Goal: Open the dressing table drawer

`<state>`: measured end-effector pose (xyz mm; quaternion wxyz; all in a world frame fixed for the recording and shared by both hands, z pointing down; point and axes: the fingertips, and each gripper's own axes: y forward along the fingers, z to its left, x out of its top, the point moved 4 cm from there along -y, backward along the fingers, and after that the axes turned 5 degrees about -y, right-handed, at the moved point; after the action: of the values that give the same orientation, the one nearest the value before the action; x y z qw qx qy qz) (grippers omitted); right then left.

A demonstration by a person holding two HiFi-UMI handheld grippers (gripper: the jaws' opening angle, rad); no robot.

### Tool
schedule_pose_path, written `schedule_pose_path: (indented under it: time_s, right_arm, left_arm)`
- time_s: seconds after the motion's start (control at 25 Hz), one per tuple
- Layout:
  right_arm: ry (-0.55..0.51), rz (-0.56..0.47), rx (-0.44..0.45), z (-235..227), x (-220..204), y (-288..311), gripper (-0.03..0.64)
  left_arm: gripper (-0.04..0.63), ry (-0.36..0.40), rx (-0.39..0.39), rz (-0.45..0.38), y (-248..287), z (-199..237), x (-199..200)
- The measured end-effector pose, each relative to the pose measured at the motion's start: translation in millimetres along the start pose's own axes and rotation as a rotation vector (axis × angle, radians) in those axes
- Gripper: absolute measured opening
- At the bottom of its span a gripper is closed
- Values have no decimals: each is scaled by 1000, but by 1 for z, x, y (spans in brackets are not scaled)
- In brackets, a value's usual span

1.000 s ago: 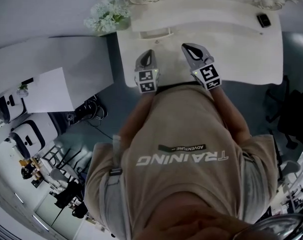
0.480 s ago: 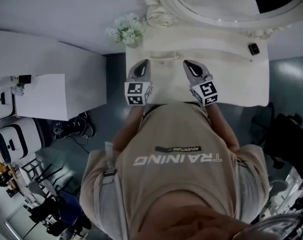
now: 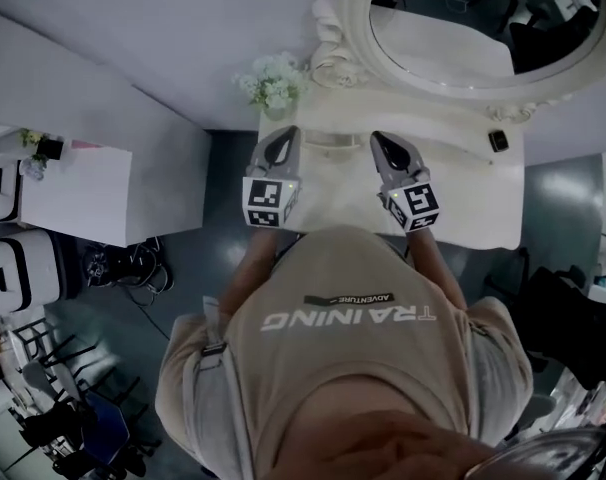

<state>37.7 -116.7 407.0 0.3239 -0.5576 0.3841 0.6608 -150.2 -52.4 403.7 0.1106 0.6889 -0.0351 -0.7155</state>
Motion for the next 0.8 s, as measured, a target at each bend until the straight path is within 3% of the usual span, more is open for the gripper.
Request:
schedule_pose_path:
  time_s: [0.2,0.4,0.64,0.8]
  right_arm:
    - [-17,-12,15,-4,5,1,3]
    - [-54,-21,-19,-11,18,-5,3]
    - [-81,-36,-20,-18,30,-2,3]
    - [-107,-51,-7,-11,36,1,3]
  left_arm:
    - [8,-23,-24,-52,-6,7,19]
    - [8,31,-55,-45,-13,16,25]
    - [8,166,-118,-20,-10,0,29]
    - [8,151,-152,-5,-12,-5,27]
